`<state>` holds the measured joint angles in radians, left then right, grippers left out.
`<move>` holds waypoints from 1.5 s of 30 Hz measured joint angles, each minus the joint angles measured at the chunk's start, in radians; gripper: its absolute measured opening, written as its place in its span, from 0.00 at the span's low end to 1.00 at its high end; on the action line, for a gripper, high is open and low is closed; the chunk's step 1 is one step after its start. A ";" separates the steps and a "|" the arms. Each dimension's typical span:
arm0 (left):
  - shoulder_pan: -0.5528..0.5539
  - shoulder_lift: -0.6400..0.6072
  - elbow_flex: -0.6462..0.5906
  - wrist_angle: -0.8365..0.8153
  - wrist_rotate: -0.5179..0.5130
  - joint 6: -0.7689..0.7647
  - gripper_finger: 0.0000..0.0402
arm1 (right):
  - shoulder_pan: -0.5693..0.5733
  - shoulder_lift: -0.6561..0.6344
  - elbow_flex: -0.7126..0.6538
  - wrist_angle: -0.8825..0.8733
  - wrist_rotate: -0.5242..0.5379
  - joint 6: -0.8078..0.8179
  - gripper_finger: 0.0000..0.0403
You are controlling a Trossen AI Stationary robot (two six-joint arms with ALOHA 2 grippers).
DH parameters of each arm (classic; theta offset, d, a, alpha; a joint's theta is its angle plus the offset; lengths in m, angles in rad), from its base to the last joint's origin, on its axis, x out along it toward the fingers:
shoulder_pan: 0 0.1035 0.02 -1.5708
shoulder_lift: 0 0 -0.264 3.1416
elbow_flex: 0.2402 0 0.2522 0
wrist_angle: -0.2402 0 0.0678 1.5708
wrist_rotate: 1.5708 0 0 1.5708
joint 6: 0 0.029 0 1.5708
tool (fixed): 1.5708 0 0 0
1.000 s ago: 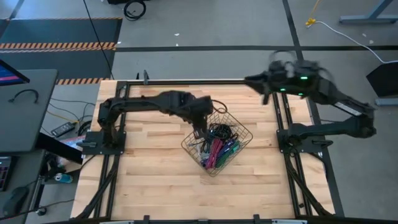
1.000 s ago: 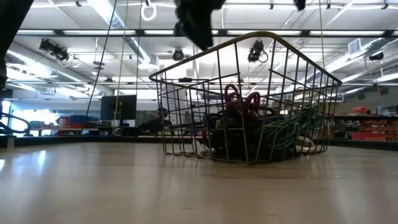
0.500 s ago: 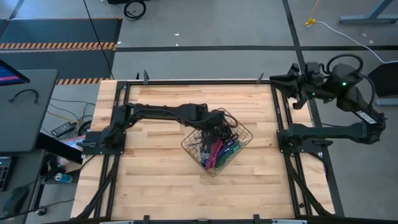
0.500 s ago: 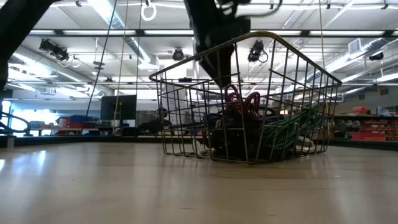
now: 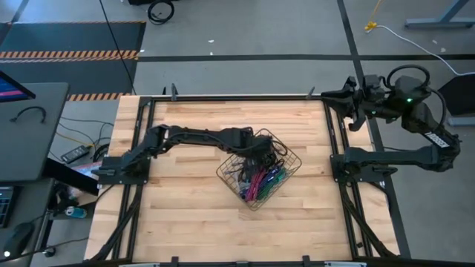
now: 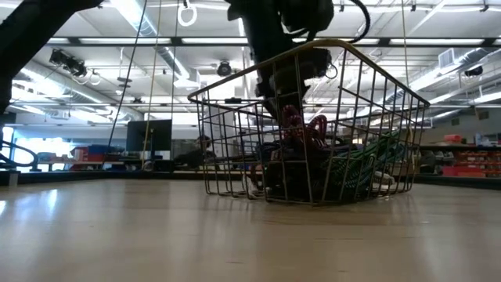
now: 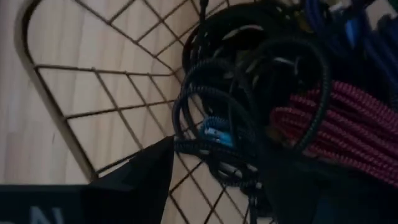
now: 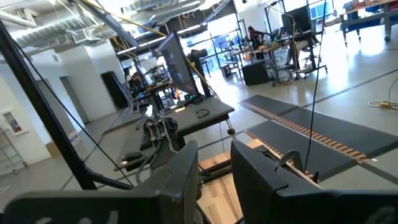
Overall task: Pick and place USB-C Cables
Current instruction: Adjust the black charger cable
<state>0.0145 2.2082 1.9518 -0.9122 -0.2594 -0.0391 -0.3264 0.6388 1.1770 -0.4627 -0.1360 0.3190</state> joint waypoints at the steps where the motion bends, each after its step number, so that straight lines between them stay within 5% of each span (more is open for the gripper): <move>1: 0.000 0.005 0.000 0.009 -0.002 0.005 0.58 | 0.000 0.000 0.000 -0.003 -0.001 0.000 0.25; 21: -0.049 0.012 0.014 0.057 0.026 0.168 0.58 | 0.000 0.000 0.000 -0.006 0.003 0.000 0.25; 30: -0.067 0.008 0.026 0.158 0.020 0.393 0.58 | 0.000 0.015 -0.001 -0.008 0.003 0.011 0.25; 38: -0.001 0.008 0.026 0.152 0.177 0.159 0.58 | 0.000 0.039 -0.001 -0.011 0.003 0.021 0.25; 45: 0.014 0.008 0.026 0.152 0.178 0.214 0.58 | 0.000 0.065 -0.001 -0.010 0.027 0.016 0.25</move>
<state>0.0280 2.2166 1.9774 -0.7605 -0.0811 0.1750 -0.3267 0.7039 1.1763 -0.4728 -0.1087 0.3346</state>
